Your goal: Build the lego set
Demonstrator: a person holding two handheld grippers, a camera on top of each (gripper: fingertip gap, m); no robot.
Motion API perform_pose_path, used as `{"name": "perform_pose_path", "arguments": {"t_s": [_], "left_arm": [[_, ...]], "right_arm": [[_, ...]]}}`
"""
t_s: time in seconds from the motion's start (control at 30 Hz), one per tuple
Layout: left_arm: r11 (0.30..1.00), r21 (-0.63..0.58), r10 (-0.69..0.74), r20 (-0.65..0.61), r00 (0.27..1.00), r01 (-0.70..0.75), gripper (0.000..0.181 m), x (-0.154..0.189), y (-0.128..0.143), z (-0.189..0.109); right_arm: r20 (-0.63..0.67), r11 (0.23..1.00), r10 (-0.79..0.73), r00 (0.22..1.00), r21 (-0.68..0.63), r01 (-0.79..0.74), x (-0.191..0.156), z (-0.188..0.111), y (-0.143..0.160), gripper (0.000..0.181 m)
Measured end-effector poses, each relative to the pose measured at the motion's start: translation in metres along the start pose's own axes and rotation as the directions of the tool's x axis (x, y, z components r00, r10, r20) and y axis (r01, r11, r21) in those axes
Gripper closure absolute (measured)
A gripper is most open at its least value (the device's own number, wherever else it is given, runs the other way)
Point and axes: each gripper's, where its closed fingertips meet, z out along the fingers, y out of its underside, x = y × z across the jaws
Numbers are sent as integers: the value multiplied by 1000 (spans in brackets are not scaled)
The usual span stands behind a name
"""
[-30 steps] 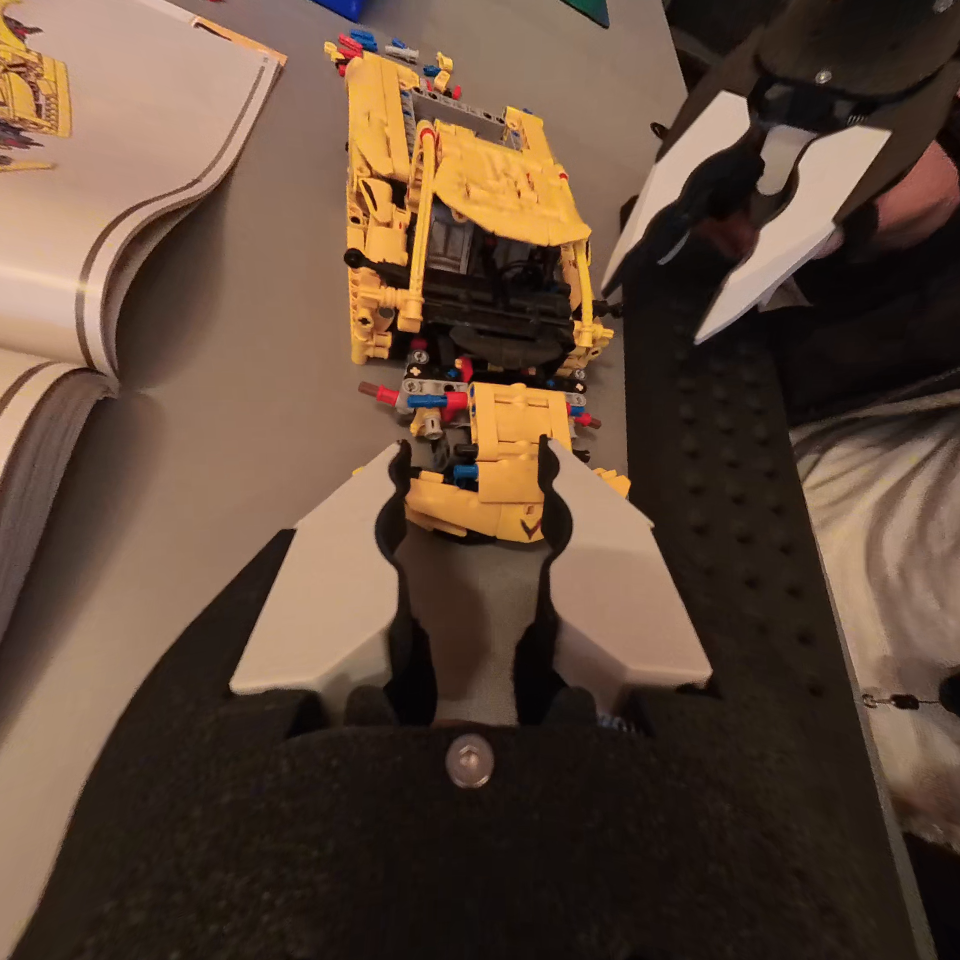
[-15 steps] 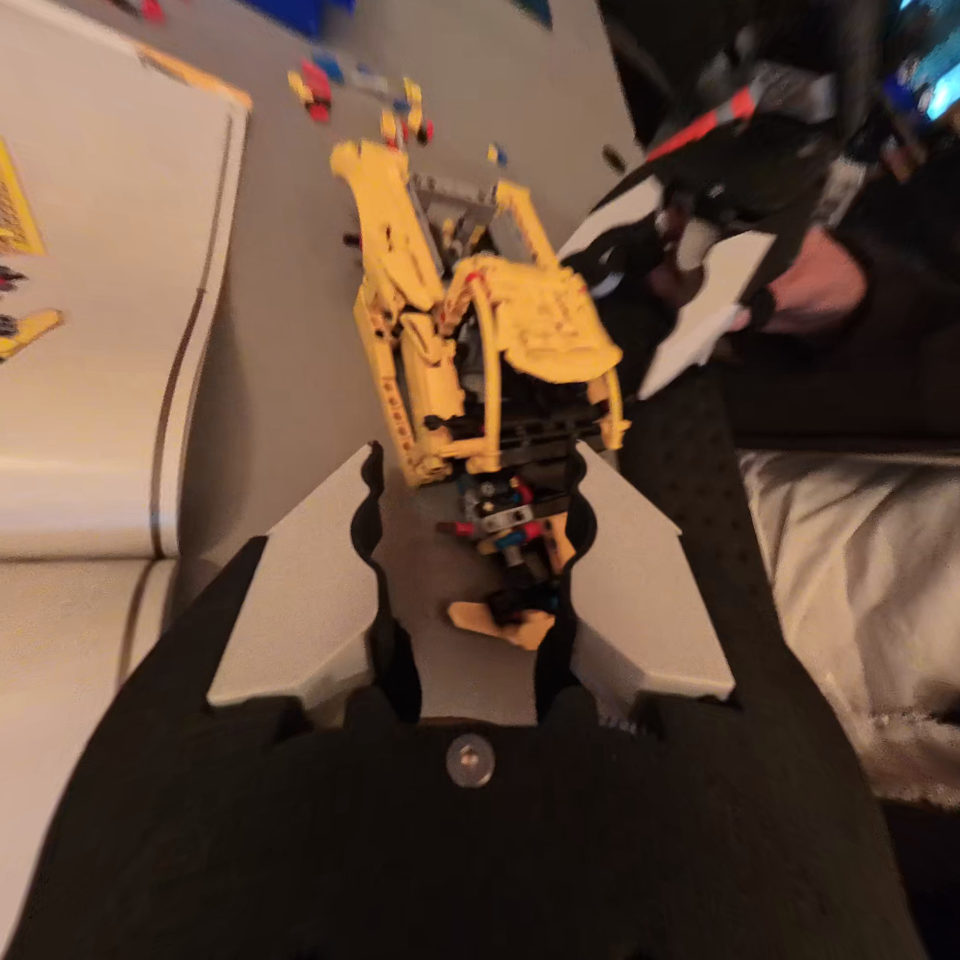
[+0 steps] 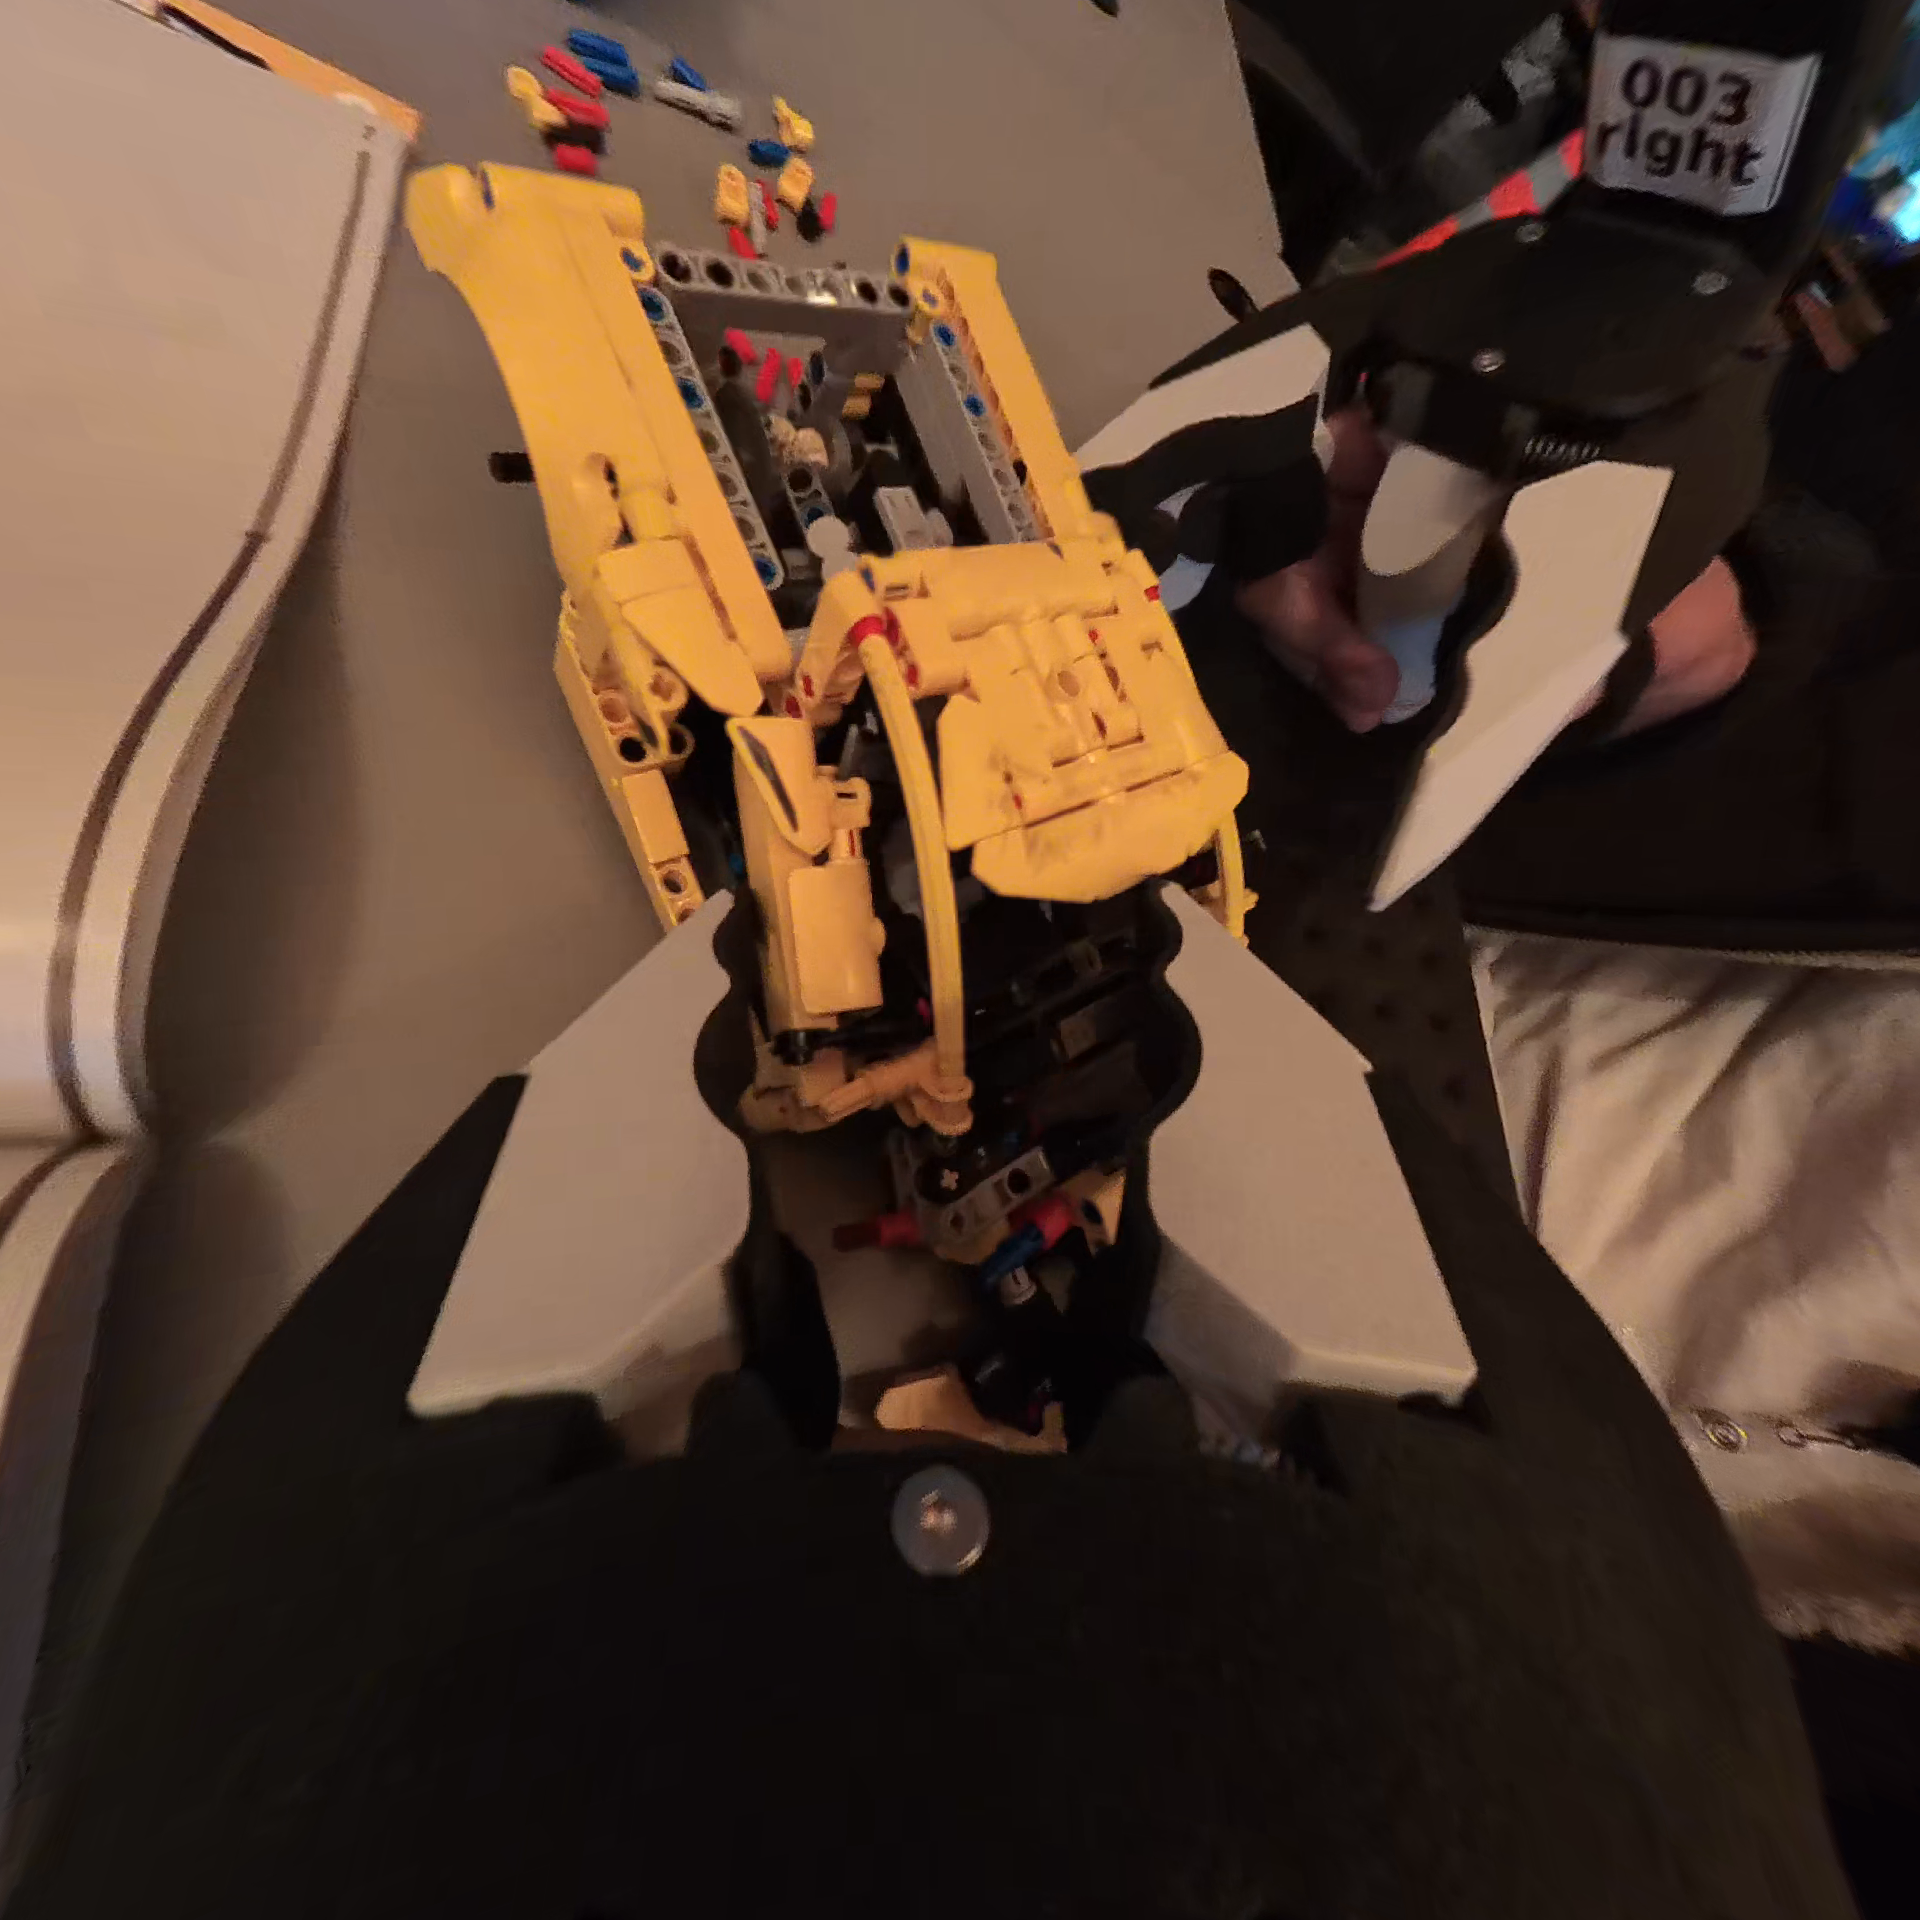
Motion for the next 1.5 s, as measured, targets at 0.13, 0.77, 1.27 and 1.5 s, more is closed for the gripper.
{"name": "perform_pose_path", "arguments": {"t_s": [0.13,0.77,1.27,1.5], "left_arm": [[996,82,22,119,993,-32,108,6,2,-27],[956,253,-267,539,799,149,109,-7,87,-108],[999,51,-19,510,860,-8,118,56,104,-73],[960,143,115,584,803,-242,119,63,56,-54]], "right_arm": [[32,988,-141,990,67,138,-20,7,-27,52],[763,715,-209,612,-308,627,-109,153,-65,48],[647,642,-480,592,-201,740,-67,118,-62,82],[324,737,-661,677,113,666,-38,59,-33,118]]}}
